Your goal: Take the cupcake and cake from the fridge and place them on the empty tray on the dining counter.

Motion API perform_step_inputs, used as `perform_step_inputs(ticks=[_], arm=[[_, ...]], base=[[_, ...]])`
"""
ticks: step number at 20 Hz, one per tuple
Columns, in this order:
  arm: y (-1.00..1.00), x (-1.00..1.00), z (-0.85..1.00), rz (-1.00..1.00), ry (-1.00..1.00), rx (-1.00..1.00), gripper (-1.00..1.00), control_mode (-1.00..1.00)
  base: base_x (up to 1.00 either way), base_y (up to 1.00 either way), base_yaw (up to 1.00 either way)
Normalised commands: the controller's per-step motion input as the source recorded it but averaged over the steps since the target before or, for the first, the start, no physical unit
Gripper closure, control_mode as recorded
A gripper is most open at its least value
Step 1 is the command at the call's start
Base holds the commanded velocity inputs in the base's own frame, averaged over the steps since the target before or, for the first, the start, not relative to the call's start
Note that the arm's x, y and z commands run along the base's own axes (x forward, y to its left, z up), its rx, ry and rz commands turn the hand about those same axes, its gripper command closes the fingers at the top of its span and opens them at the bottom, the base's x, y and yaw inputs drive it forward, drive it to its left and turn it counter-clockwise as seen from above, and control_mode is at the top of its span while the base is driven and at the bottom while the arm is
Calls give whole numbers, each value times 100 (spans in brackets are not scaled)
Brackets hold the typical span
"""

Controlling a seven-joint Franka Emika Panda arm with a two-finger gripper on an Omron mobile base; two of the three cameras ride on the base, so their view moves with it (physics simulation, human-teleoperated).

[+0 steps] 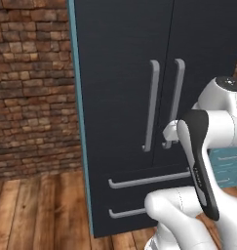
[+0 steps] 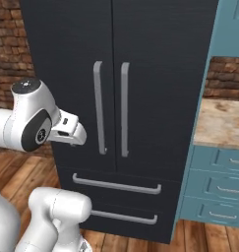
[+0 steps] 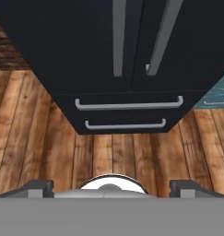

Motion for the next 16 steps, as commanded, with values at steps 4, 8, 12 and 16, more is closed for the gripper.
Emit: perform_step_inputs(ticks=[4, 8, 12, 16], arm=[[0, 0, 0, 0, 0, 0, -100, 100], [0, 0, 0, 0, 0, 0, -100, 100], [0, 0, 0, 0, 0, 0, -100, 100], [0, 0, 0, 0, 0, 0, -100, 100]], base=[[-9, -70, 0], [-7, -72, 0], [-9, -79, 0], [2, -37, 0]])
